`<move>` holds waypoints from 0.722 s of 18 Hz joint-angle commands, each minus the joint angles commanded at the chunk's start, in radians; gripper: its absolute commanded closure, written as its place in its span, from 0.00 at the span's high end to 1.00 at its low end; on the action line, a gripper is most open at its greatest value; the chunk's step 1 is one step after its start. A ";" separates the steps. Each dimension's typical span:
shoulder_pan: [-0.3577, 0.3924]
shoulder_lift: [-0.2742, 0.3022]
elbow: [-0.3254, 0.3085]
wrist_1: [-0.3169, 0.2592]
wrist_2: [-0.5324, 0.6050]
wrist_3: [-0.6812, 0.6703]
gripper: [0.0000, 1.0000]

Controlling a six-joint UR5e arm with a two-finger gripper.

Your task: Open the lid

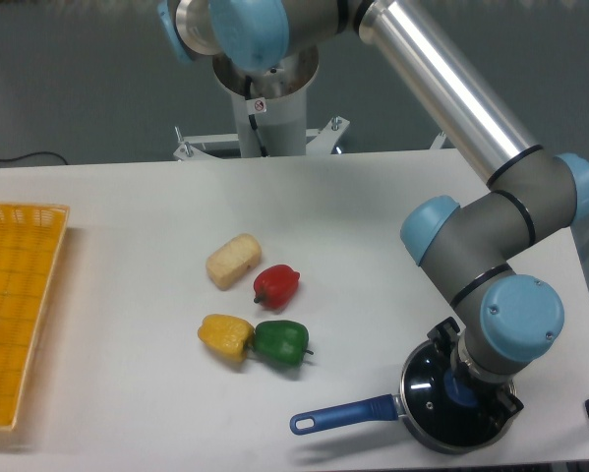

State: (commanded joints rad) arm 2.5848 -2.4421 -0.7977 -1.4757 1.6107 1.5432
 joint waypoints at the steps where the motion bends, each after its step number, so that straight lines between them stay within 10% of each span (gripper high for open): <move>1: 0.000 0.000 -0.002 0.000 0.000 0.000 1.00; 13: 0.000 -0.003 -0.008 0.015 -0.005 0.023 1.00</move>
State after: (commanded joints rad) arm 2.5848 -2.4452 -0.8053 -1.4603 1.6061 1.5662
